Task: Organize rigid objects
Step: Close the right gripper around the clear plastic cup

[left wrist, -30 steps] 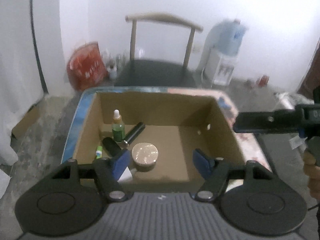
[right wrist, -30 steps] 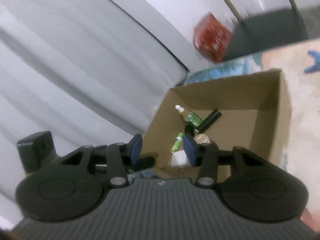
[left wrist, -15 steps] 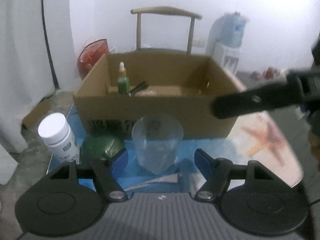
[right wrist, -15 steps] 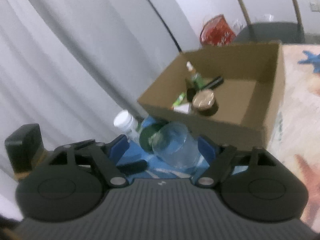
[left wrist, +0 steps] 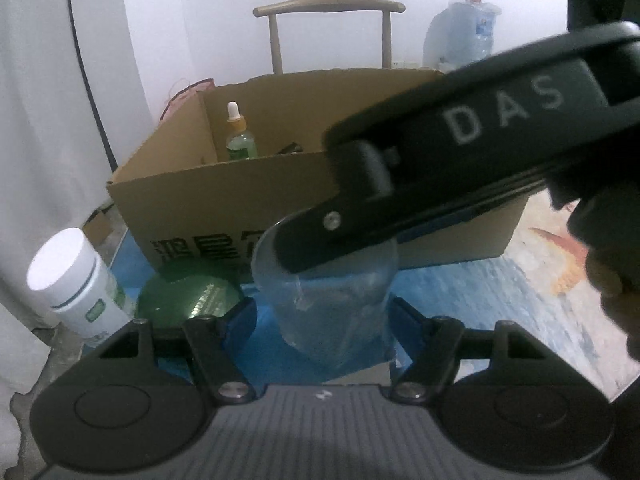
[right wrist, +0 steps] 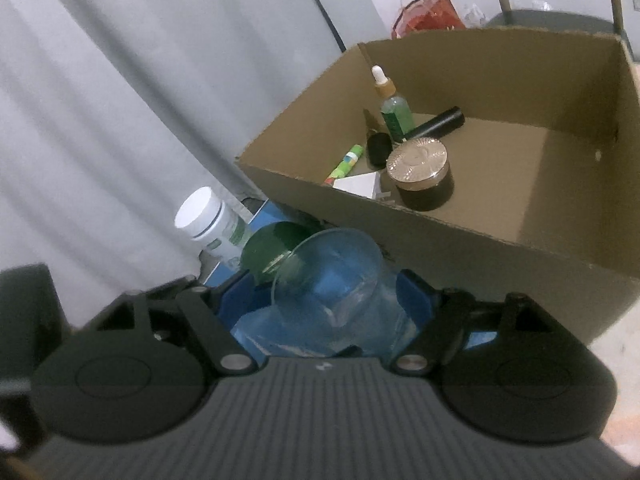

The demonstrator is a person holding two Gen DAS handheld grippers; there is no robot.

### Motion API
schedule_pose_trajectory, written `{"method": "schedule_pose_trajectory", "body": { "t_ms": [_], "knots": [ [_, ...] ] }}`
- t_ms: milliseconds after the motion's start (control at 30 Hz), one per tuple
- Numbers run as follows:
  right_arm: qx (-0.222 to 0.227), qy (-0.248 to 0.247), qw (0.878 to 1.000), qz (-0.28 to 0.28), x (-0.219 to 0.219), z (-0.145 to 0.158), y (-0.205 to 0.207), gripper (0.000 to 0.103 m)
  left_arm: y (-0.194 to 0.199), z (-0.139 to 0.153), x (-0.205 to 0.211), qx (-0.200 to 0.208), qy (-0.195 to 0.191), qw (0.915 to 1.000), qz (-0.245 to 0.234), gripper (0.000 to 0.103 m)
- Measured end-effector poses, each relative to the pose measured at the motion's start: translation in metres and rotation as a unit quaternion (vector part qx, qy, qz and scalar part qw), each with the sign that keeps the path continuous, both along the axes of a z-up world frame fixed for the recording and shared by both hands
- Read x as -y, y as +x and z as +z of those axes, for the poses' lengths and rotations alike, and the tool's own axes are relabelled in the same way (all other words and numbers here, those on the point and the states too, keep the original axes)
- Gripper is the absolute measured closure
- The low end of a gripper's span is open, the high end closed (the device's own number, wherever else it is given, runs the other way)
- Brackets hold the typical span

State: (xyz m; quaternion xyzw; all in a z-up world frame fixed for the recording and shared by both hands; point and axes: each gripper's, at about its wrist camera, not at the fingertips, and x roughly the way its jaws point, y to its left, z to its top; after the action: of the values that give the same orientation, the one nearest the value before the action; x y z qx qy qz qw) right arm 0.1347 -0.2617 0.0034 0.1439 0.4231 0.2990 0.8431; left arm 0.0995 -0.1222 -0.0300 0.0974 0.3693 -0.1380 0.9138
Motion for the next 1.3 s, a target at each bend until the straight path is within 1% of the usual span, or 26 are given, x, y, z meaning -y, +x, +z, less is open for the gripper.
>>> {"method": "schedule_pose_trajectory", "body": {
  "t_ms": [67, 167, 267, 433, 533, 700, 833, 933, 1033, 1133, 1200, 1267, 1300],
  "knots": [
    [-0.010, 0.010, 1.000, 0.001, -0.001, -0.006, 0.004, 0.025, 0.001, 0.000, 0.001, 0.000, -0.011, 0.9999, -0.001, 0.029],
    [-0.022, 0.025, 0.999, 0.004, 0.001, -0.010, 0.004, 0.024, 0.001, -0.001, 0.003, 0.001, -0.014, 0.9999, 0.001, 0.029],
    [-0.022, 0.025, 0.999, 0.003, 0.005, -0.010, 0.001, 0.023, -0.002, -0.001, 0.007, 0.003, -0.019, 0.9998, -0.008, 0.029],
    [-0.022, 0.016, 1.000, -0.008, 0.019, -0.010, -0.007, 0.022, -0.013, -0.003, 0.024, 0.012, -0.016, 0.9993, -0.033, 0.029],
    [-0.020, 0.007, 1.000, -0.018, 0.030, -0.010, -0.015, 0.022, -0.021, -0.003, 0.035, 0.014, -0.025, 0.9982, -0.053, 0.029],
    [-0.018, -0.016, 0.999, -0.042, 0.052, -0.008, -0.031, 0.021, -0.035, -0.008, 0.051, 0.026, -0.039, 0.9943, -0.096, 0.029],
    [-0.021, -0.032, 0.998, -0.048, 0.061, -0.007, -0.039, 0.020, -0.038, -0.014, 0.054, 0.038, -0.039, 0.9934, -0.101, 0.029],
    [-0.020, -0.049, 0.998, -0.043, 0.057, -0.006, -0.040, 0.020, -0.033, -0.021, 0.054, 0.036, -0.025, 0.9939, -0.101, 0.030],
    [-0.011, -0.080, 0.996, -0.036, 0.046, -0.007, -0.039, 0.020, -0.027, -0.030, 0.055, 0.031, -0.014, 0.9942, -0.103, 0.030],
    [-0.006, -0.112, 0.993, -0.029, 0.036, -0.009, -0.037, 0.020, -0.022, -0.035, 0.055, 0.023, -0.029, 0.9937, -0.106, 0.032],
    [-0.006, -0.126, 0.992, -0.026, 0.030, -0.011, -0.035, 0.020, -0.020, -0.037, 0.056, 0.022, -0.031, 0.9933, -0.109, 0.035],
    [-0.009, -0.136, 0.990, -0.025, 0.028, -0.013, -0.033, 0.020, -0.020, -0.037, 0.059, 0.022, -0.028, 0.9937, -0.107, 0.036],
    [-0.011, -0.139, 0.990, -0.026, 0.027, -0.014, -0.032, 0.022, -0.020, -0.037, 0.059, 0.021, -0.029, 0.9938, -0.105, 0.036]
  ]
}}
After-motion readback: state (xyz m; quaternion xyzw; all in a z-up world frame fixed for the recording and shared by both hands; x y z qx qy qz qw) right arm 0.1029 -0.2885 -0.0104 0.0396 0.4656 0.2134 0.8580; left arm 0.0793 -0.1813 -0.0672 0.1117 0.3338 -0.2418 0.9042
